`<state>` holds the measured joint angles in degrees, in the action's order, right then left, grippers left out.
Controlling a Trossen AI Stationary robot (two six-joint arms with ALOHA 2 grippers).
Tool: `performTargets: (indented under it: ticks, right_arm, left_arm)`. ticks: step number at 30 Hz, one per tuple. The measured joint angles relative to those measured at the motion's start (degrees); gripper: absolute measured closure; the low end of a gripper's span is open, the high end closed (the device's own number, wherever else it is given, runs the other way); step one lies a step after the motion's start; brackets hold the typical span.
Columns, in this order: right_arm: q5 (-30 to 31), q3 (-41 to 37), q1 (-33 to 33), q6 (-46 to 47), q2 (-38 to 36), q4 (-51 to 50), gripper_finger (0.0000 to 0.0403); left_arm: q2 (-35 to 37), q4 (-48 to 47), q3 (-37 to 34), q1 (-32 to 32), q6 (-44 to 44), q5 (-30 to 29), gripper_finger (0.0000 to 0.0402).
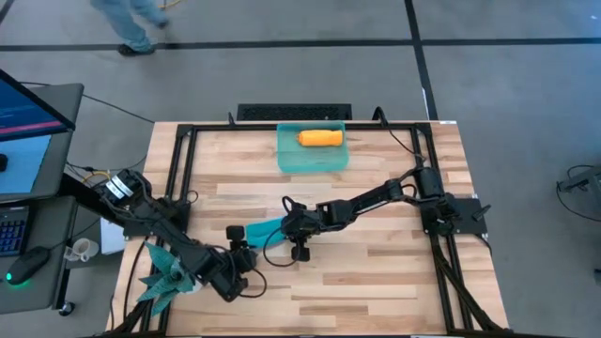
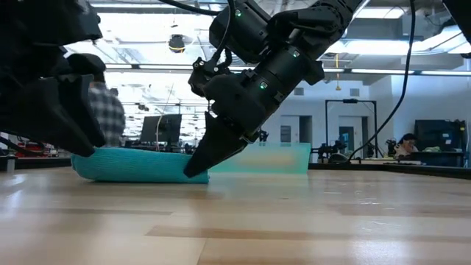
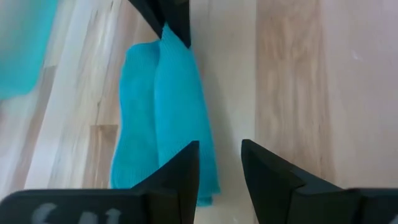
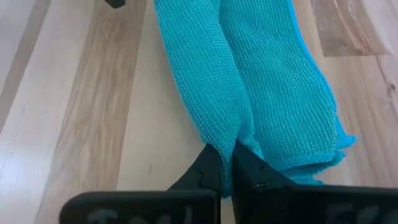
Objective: Roll microfiber towels into tight, uniform cylinder then place into a basket
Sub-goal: Roll the blue microfiber cloth on the table
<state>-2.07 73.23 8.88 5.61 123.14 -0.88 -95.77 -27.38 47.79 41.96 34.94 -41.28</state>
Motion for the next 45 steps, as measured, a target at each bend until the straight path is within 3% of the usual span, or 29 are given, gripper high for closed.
performTargets:
  ticks: [14, 20, 27, 32, 39, 41, 45]
  right_arm:
    - [0.3, 0.0, 0.0, 0.0, 0.0, 0.0, 0.0378]
    - [0.3, 0.0, 0.0, 0.0, 0.0, 0.0, 0.0368]
    - [0.3, 0.0, 0.0, 0.0, 0.0, -0.1, 0.0378]
    - [0.3, 0.0, 0.0, 1.3, 0.0, 0.0, 0.0368]
    - [-6.4, 0.0, -0.1, 7.3, 0.0, 0.0, 0.0379]
    - [-10.5, 0.0, 0.1, 10.2, 0.0, 0.1, 0.0375]
    - [-18.5, 0.0, 0.3, 16.3, 0.1, 0.5, 0.0364]
  left_arm:
    - [0.0, -0.8, 0.0, -3.8, -0.5, 3.1, 0.0198]
    - [0.0, -2.4, -0.1, -6.1, -0.6, 4.1, 0.0193]
    - [0.3, -1.2, -3.2, -8.3, 3.5, 10.3, 0.0194]
    - [0.3, -0.8, -3.5, -8.3, 6.0, 10.2, 0.024]
    - [0.1, -0.1, -2.5, -8.0, 9.0, 12.3, 0.0379]
    - [0.1, -0.2, -2.5, -8.0, 11.6, 13.1, 0.039]
    - [0.3, 1.1, -2.2, -8.8, 15.6, 18.8, 0.0374]
